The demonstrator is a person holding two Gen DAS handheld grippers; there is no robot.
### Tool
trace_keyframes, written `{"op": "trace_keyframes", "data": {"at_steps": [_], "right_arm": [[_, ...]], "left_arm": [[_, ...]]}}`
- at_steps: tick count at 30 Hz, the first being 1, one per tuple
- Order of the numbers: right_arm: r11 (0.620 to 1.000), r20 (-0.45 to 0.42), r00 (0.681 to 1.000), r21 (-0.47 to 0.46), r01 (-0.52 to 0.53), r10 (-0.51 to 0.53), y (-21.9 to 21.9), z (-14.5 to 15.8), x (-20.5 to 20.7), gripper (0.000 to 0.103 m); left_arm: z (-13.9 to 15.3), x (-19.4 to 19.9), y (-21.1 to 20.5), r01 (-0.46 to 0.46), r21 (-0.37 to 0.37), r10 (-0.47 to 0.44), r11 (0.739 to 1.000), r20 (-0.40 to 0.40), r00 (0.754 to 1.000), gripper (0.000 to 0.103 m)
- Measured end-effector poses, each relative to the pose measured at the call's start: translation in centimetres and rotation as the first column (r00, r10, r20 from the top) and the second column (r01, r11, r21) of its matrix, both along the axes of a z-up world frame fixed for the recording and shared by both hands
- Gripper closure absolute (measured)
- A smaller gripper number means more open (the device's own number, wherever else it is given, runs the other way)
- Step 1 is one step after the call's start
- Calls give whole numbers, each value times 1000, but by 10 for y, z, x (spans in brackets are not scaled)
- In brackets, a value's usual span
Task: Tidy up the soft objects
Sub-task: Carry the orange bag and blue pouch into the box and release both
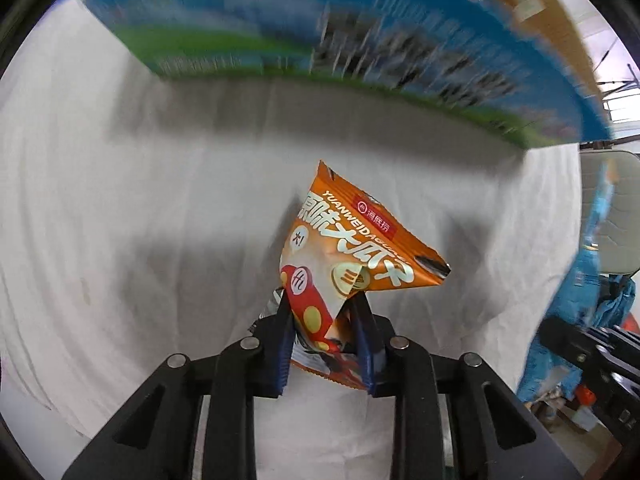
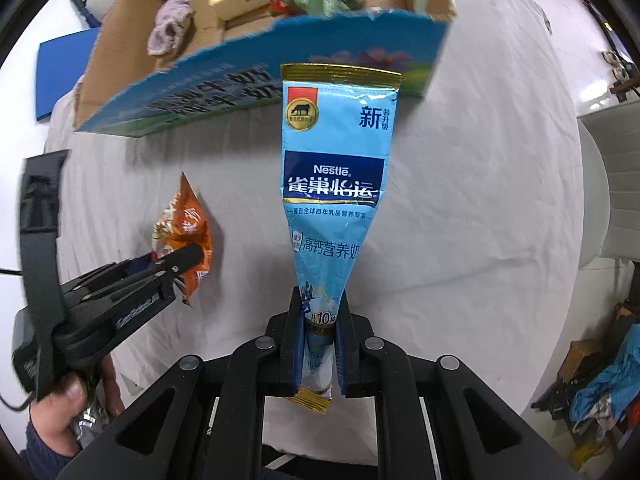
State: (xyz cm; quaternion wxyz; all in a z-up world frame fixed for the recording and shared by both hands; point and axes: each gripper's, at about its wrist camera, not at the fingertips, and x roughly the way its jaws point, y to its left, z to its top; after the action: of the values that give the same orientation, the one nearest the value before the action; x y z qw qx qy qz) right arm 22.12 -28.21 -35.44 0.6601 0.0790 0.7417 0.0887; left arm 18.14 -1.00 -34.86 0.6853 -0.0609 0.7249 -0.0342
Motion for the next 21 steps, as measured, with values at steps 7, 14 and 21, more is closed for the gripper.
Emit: {"op": "trace_keyframes", "data": {"at_steps": [7,14,21], "right_arm": [[996,75,996,74,-47,41,13,52,10,90],[987,178,981,126,-98,75,31,114,39,90],[988,225,970,99,-119,95,51,134,90,90]], "left_arm": [[94,3,-1,17,-38,-10,999,180,984,79],[170,34,-6,38,-81,-10,996,320,948,79],[185,86,8,29,-96,5,995,343,939,79]]}}
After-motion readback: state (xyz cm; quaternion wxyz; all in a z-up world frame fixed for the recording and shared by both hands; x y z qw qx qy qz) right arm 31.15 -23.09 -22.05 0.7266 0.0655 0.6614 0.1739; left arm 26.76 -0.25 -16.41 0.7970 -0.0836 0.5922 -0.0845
